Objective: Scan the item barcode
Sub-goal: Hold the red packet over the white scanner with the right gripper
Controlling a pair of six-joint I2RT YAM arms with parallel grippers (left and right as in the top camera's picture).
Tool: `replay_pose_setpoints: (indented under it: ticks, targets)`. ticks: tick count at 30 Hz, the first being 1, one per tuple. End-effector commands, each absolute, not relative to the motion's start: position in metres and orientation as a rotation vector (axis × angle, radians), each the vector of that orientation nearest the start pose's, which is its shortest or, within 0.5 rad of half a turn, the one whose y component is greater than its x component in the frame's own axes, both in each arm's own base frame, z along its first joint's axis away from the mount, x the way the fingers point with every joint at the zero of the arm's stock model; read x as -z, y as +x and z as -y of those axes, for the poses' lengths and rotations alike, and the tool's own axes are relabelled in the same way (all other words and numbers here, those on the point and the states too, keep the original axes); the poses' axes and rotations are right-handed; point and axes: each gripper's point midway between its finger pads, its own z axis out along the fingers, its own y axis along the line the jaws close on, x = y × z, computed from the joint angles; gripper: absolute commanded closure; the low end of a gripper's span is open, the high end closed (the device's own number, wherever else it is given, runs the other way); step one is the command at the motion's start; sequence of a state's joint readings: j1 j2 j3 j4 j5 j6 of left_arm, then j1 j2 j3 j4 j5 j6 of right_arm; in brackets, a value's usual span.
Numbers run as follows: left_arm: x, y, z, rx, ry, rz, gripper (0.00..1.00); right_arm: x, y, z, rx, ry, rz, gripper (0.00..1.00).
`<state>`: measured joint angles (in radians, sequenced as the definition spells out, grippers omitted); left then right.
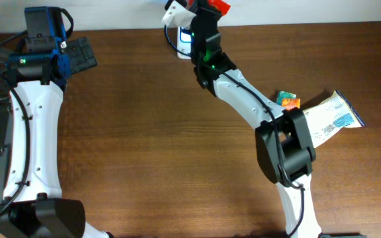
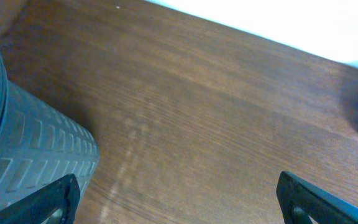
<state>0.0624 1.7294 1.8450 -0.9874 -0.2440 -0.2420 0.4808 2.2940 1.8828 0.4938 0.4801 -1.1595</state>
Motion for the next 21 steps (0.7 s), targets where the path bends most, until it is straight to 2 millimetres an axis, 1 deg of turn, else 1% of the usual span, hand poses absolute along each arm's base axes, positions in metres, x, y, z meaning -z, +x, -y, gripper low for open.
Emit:
replay_pose_setpoints:
  ticks: [1, 3, 5, 7, 8, 9, 10, 11, 12, 13, 14, 15, 16, 17, 18, 19, 20, 21]
  targets:
    - [-0.296, 0.446, -0.071, -0.223, -0.456, -2.335, 0.01, -0.265, 0.636, -0.261, 1.01, -1.01, -1.194, 0.96]
    - [-0.296, 0.446, -0.07, -0.224, -0.456, -2.335, 0.01, -0.259, 0.637, -0.269, 0.986, -1.044, -1.163, 0.96]
    - [-0.296, 0.446, -0.071, -0.224, -0.456, -2.335, 0.01, -0.261, 0.637, -0.271, 1.006, -1.044, -1.133, 0.96]
    - [-0.296, 0.446, -0.071, -0.224, -0.456, -2.335, 0.01, -0.268, 0.636, -0.267, 1.02, -1.001, -1.13, 0.96]
    - [-0.296, 0.446, -0.071, -0.224, -0.456, -2.335, 0.01, -0.267, 0.636, -0.262, 1.044, -0.967, -1.17, 0.96]
    - [-0.296, 0.446, -0.071, -0.224, -0.456, -2.335, 0.01, -0.265, 0.634, -0.25, 1.052, -0.872, -1.257, 0.96]
    - [-0.296, 0.446, -0.071, -0.224, -0.456, -2.335, 0.01, -0.262, 0.632, -0.239, 1.007, -0.74, -1.35, 0.96]
    - [-0.296, 0.446, -0.071, -0.224, -0.456, -2.335, 0.01, -0.258, 0.631, -0.231, 0.955, -0.645, -1.415, 0.96]
    - [-0.296, 0.446, -0.07, -0.224, -0.456, -2.335, 0.01, -0.255, 0.63, -0.228, 0.923, -0.605, -1.453, 0.96]
    - [-0.296, 0.446, -0.071, -0.224, -0.456, -2.335, 0.01, -0.247, 0.629, -0.226, 0.875, -0.589, -1.514, 0.96]
    - [-0.296, 0.446, -0.07, -0.223, -0.456, -2.335, 0.01, -0.241, 0.626, -0.227, 0.803, -0.583, -1.58, 0.96]
    - [-0.296, 0.446, -0.071, -0.223, -0.456, -2.335, 0.01, -0.237, 0.622, -0.231, 0.722, -0.616, -1.634, 0.94]
    - [-0.296, 0.446, -0.07, -0.224, -0.456, -2.335, 0.01, -0.233, 0.614, -0.235, 0.597, -0.672, -1.707, 0.87]
    - [-0.296, 0.446, -0.071, -0.224, -0.456, -2.335, 0.01, -0.233, 0.607, -0.236, 0.504, -0.689, -1.756, 0.81]
    - [-0.296, 0.446, -0.071, -0.224, -0.456, -2.335, 0.01, -0.235, 0.597, -0.234, 0.378, -0.697, -1.823, 0.75]
    - [-0.296, 0.446, -0.071, -0.224, -0.456, -2.335, 0.01, -0.236, 0.587, -0.231, 0.259, -0.703, -1.881, 0.7]
    - [-0.296, 0.446, -0.071, -0.223, -0.456, -2.335, 0.01, -0.236, 0.576, -0.225, 0.116, -0.699, -1.948, 0.65]
    - [-0.296, 0.446, -0.071, -0.223, -0.456, -2.335, 0.01, -0.231, 0.563, -0.214, -0.104, -0.676, -2.038, 0.57]
